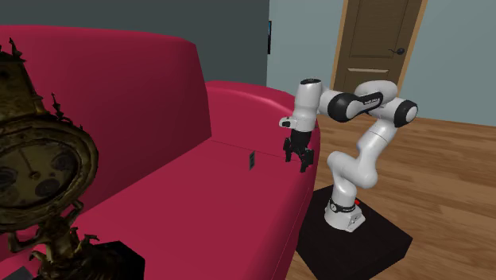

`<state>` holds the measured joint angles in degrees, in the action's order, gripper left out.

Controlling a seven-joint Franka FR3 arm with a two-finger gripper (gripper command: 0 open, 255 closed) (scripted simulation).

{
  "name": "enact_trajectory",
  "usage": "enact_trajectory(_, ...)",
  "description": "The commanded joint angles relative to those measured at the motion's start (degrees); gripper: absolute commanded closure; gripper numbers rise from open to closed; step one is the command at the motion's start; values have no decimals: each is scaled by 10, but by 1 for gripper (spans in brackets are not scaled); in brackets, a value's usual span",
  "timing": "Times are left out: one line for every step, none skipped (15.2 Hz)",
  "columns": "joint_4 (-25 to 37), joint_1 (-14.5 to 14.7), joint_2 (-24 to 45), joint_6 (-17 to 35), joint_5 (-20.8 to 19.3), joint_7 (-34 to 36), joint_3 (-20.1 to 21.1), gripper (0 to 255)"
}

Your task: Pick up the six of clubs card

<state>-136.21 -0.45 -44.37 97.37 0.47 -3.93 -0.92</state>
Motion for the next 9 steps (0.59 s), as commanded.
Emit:
enact_trajectory(0, 0, 0, 0, 0, 0, 0, 0)
enact_trajectory(29, -9, 29, -9, 2, 18, -1, 0)
enact_trajectory(58, -18, 58, -18, 4, 37, -2, 0)
enact_trajectory(87, -26, 86, -28, 7, 55, -4, 0)
enact_trajectory(117, -35, 114, -40, 9, 72, -6, 0)
enact_trajectory(147, -43, 141, -51, 11, 90, -8, 0)
enact_trajectory(177, -50, 168, -64, 13, 108, -11, 0)
enact_trajectory(208, -58, 194, -77, 15, 125, -15, 0)
enact_trajectory(239, -65, 220, -91, 18, 142, -19, 0)
